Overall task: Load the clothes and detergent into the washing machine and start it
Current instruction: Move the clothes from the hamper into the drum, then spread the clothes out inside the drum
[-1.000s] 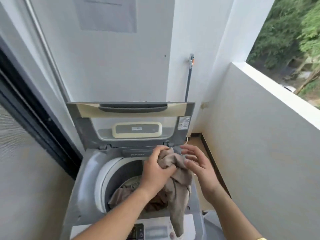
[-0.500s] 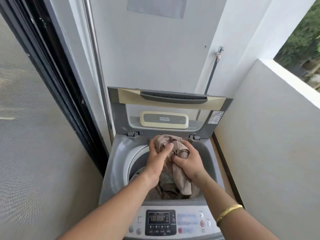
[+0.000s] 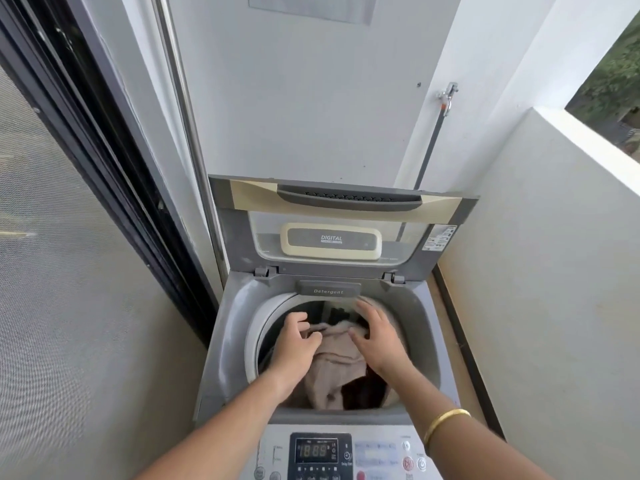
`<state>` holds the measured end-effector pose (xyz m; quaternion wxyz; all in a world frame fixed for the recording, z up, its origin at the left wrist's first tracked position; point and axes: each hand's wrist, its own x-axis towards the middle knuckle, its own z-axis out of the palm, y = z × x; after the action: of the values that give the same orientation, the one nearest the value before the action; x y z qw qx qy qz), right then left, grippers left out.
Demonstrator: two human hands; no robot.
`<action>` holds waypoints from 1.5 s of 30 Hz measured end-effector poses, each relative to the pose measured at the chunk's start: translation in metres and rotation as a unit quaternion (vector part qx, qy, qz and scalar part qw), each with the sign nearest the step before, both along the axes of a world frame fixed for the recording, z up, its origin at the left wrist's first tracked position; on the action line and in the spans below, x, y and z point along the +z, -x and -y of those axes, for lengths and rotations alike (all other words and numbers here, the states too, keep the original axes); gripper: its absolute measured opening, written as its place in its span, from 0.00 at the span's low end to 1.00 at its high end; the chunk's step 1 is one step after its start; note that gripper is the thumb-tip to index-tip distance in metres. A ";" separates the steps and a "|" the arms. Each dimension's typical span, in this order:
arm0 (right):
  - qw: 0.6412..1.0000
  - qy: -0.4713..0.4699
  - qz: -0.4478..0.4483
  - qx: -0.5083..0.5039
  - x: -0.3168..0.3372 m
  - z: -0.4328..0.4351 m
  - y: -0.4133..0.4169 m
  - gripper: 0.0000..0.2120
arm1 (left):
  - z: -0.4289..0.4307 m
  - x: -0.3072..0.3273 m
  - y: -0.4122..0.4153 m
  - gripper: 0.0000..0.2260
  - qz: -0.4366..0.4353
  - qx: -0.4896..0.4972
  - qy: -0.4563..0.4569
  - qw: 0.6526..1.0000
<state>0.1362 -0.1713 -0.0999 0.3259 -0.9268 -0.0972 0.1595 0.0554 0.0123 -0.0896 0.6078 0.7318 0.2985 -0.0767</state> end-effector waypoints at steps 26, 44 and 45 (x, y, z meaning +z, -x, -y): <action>0.849 -0.349 -0.280 -0.281 -0.008 -0.011 -0.013 0.12 | 0.002 -0.057 -0.106 0.28 -0.032 0.249 0.356 0.900; 0.678 -0.519 -0.345 -0.391 -0.077 -0.076 -0.083 0.18 | -0.011 -0.106 -0.131 0.25 0.041 0.248 0.407 0.878; 0.673 -0.521 -0.346 -0.395 -0.078 -0.077 -0.084 0.18 | -0.010 -0.106 -0.130 0.25 0.044 0.247 0.407 0.878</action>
<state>0.2205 -0.0940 -0.1777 0.7990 -0.4369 0.3302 0.2483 0.1851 0.0228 -0.1952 0.8639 0.3245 0.3850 -0.0067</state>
